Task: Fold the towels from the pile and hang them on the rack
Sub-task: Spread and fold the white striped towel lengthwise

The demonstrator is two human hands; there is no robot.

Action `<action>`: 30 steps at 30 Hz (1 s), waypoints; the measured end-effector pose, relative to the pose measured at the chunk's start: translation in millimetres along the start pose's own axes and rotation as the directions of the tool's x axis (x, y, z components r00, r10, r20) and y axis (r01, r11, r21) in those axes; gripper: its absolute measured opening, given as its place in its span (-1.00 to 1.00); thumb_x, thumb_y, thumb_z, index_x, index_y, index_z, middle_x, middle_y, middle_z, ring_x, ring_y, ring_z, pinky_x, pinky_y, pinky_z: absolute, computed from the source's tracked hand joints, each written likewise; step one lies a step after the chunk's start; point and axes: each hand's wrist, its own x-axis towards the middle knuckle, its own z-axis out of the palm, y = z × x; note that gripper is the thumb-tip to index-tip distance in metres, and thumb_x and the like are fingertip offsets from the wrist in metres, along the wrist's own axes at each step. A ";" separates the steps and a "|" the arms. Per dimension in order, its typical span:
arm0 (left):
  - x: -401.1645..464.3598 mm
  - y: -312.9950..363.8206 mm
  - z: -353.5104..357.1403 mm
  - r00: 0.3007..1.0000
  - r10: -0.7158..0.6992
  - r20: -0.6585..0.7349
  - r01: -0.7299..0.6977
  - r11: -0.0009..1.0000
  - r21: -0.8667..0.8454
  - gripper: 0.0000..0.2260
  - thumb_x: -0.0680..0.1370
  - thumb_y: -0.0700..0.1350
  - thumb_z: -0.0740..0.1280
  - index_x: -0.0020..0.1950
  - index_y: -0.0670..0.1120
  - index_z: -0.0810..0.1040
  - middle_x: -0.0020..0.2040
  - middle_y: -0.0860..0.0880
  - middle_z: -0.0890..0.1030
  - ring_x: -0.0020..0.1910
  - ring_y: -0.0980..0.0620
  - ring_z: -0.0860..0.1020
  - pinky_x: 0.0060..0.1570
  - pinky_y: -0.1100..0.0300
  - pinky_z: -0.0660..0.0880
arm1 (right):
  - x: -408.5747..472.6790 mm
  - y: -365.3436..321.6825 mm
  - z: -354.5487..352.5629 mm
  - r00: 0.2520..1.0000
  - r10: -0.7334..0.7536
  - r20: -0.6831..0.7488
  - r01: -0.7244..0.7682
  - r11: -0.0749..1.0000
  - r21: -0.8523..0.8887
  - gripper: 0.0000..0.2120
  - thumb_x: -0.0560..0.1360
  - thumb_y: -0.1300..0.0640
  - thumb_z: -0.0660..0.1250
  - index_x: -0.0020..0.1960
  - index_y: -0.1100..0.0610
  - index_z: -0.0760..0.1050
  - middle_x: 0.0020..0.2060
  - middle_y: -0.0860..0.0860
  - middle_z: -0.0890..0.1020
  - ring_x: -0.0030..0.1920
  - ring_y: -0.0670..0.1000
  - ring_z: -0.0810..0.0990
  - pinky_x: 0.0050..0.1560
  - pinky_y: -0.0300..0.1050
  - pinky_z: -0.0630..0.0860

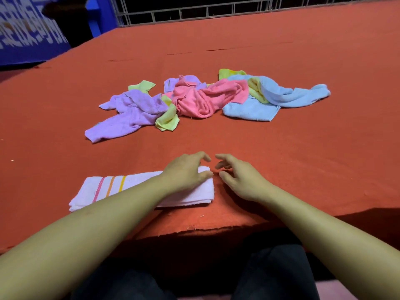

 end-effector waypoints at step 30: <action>-290.8 -32.0 -210.6 0.500 -0.523 -0.690 -0.196 0.708 -0.679 -0.76 0.53 -0.21 0.42 0.13 0.02 0.50 -0.22 0.09 0.66 -0.20 0.14 0.57 -0.13 0.30 0.51 | 89.7 -361.0 15.2 0.525 -0.746 0.409 0.172 0.564 0.808 -0.57 0.56 0.32 0.31 0.39 0.09 0.41 -0.10 0.10 0.56 -0.10 0.07 0.52 -0.07 -0.08 0.44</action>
